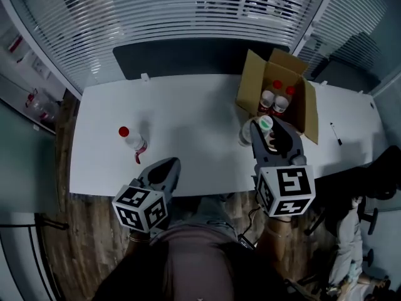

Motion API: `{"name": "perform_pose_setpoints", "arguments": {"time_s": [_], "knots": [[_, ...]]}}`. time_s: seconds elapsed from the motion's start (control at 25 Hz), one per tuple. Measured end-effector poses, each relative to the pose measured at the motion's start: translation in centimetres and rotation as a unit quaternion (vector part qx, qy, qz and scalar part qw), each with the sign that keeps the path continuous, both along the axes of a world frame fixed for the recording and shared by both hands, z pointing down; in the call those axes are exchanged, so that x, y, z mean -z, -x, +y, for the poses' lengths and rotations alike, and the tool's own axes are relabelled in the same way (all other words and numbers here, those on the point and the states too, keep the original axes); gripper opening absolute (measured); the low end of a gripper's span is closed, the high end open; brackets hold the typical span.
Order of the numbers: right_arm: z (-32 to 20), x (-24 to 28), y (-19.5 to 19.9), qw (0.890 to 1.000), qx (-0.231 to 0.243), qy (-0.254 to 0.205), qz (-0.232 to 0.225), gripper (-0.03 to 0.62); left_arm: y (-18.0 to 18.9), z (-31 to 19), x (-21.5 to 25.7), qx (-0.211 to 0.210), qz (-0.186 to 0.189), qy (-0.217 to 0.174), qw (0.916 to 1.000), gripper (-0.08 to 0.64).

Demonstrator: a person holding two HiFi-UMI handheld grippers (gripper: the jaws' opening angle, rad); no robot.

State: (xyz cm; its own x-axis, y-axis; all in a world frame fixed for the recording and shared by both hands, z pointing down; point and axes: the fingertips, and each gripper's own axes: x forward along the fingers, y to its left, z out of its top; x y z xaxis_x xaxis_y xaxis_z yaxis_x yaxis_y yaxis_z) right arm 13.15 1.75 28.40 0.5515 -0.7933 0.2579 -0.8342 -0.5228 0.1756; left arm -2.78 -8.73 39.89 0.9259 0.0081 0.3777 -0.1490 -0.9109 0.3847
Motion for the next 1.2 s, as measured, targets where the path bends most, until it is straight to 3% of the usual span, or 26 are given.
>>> {"name": "perform_pose_setpoints", "arguments": {"time_s": [0.48, 1.2], "knots": [[-8.7, -2.2, 2.9, 0.992, 0.122, 0.016, -0.016, 0.170, 3.8, -3.8, -0.3, 0.105, -0.001, 0.001, 0.9945, 0.006], [-17.9, -4.2, 8.5, 0.961, 0.271, 0.037, -0.033, 0.170, 9.7, -7.6, -0.7, 0.246, -0.007, 0.004, 0.9691, 0.006]]}}
